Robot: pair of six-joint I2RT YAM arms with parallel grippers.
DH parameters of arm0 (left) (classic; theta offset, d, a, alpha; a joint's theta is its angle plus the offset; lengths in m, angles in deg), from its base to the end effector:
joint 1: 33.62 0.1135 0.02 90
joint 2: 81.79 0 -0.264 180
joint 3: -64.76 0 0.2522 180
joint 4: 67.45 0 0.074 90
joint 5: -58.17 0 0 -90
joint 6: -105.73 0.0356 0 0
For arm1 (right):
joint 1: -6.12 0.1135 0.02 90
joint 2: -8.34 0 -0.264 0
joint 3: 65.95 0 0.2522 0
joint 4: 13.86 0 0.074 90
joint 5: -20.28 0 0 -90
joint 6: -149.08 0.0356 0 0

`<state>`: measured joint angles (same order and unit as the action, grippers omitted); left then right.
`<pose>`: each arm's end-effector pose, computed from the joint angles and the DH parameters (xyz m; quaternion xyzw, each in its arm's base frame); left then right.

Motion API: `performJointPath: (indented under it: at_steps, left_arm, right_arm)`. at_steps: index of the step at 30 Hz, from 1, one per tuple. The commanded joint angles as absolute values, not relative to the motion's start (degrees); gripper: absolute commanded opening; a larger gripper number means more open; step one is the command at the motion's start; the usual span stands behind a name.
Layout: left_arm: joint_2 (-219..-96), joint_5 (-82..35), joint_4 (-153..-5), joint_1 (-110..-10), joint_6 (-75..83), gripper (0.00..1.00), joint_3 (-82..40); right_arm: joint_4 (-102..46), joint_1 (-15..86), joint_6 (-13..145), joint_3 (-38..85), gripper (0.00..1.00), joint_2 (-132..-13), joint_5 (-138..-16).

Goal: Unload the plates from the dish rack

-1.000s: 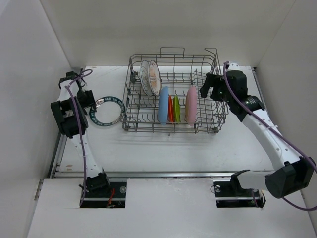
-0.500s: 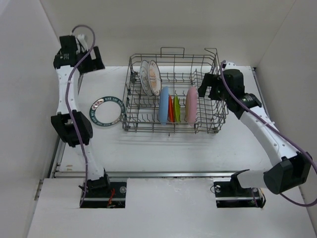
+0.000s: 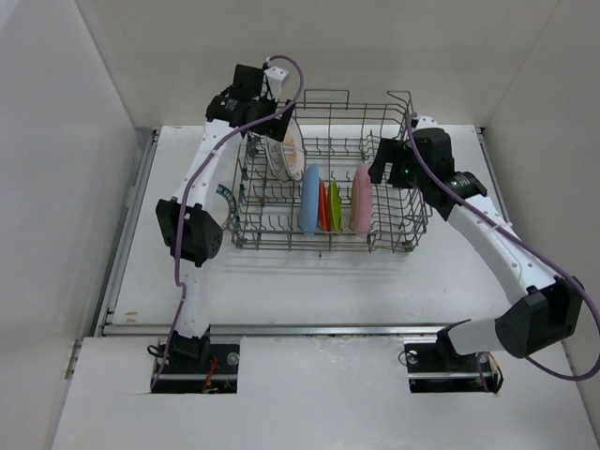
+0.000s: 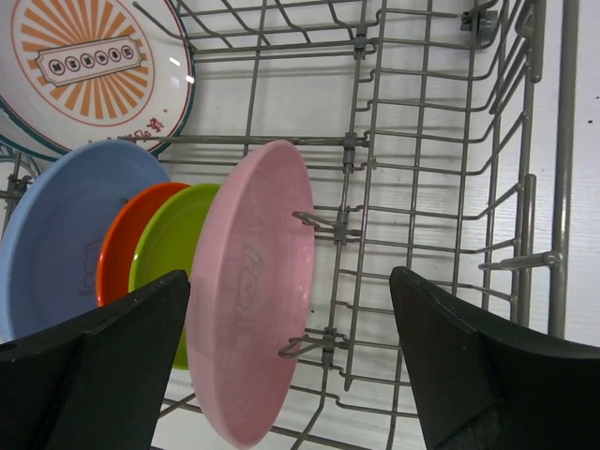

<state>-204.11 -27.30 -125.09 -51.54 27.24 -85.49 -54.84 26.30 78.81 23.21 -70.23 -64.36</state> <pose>0.4550 -0.1501 0.4005 0.2387 0.8307 -0.0622 0.4991 0.2921 0.1038 0.3632 0.0198 0.8669 0.1313 0.4805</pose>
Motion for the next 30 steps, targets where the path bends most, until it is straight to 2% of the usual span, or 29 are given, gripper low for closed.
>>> performJointPath:
  at_steps: [1, 4, 7, 11, 12, 14, 15, 18, 21, 22, 30]
  left_arm:
    - [-202.03, -35.34, -124.72, -49.01, 26.98, 1.00, -86.20]
    - [-198.70, -34.57, -122.79, -49.01, 26.36, 1.00, -82.70]
    - [-196.58, -33.94, -122.78, -49.01, 25.84, 1.00, -81.10]
    - [-195.43, -33.94, -124.97, -49.01, 25.22, 1.00, -81.10]
    - [-194.91, -33.94, -125.77, -49.01, 25.22, 1.00, -81.10]
    - [-194.90, -33.94, -126.30, -49.01, 25.22, 1.00, -81.10]
    - [-194.38, -33.94, -127.00, -49.01, 25.22, 1.00, -80.58]
    - [-193.86, -34.47, -127.62, -49.01, 25.22, 1.00, -80.05]
    - [-193.32, -34.47, -128.85, -49.01, 25.22, 1.00, -80.05]
    - [-192.80, -34.47, -128.85, -49.01, 25.22, 1.00, -80.05]
    - [-191.65, -35.69, -129.99, -49.01, 24.69, 1.00, -80.05]
  right_arm:
    - [-54.16, 27.65, 78.86, 25.95, 0.91, -69.71, -64.54]
    - [-54.16, 28.79, 78.86, 24.89, 0.91, -70.85, -67.25]
    - [-54.16, 30.02, 77.72, 24.89, 0.86, -73.74, -69.02]
    - [-54.68, 30.02, 77.71, 26.12, 0.70, -76.30, -69.81]
    - [-54.69, 30.02, 77.71, 26.12, 0.61, -77.08, -69.81]
    - [-54.69, 30.02, 77.71, 26.74, 0.50, -77.61, -69.81]
    - [-55.21, 30.02, 77.71, 26.74, 0.35, -77.62, -69.81]
    - [-55.21, 30.02, 77.71, 27.36, 0.15, -76.74, -69.19]
    - [-55.21, 30.02, 75.36, 28.59, 0.06, -73.93, -67.88]
    - [-55.21, 30.02, 74.73, 29.37, 0.01, -73.41, -67.01]
    - [-56.80, 31.07, 70.16, 38.76, 0.00, -70.68, -62.16]
